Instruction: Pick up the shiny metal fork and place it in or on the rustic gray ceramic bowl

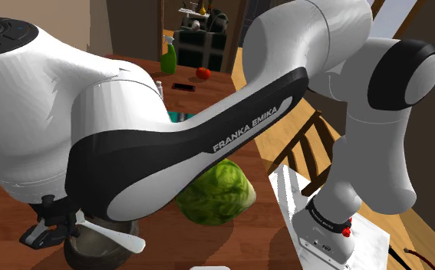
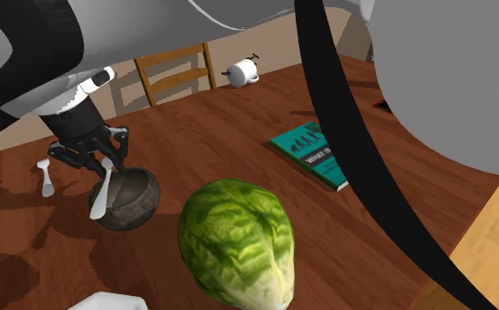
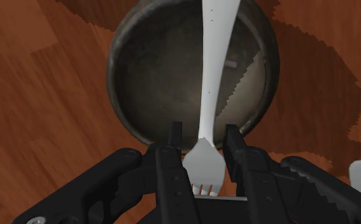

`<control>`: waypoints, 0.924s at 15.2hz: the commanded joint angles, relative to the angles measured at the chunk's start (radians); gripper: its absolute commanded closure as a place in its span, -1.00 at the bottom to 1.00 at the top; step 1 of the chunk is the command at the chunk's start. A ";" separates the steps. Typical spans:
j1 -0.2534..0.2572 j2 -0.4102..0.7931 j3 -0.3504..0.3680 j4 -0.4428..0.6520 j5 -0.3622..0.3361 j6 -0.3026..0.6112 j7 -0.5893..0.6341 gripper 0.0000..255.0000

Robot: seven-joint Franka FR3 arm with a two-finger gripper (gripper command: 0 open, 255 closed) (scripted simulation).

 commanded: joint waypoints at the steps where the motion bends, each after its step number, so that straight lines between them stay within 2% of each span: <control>1: -0.001 0.004 -0.002 -0.010 -0.003 0.014 0.002 1.00; 7: -0.001 0.004 -0.002 -0.010 -0.003 0.013 0.002 1.00; 8: -0.001 0.004 -0.002 -0.009 -0.003 0.013 0.002 -1.00; 13: -0.001 0.004 -0.002 -0.010 -0.003 0.013 0.002 -1.00; 14: 0.001 -0.007 0.003 0.008 0.004 -0.013 -0.003 -1.00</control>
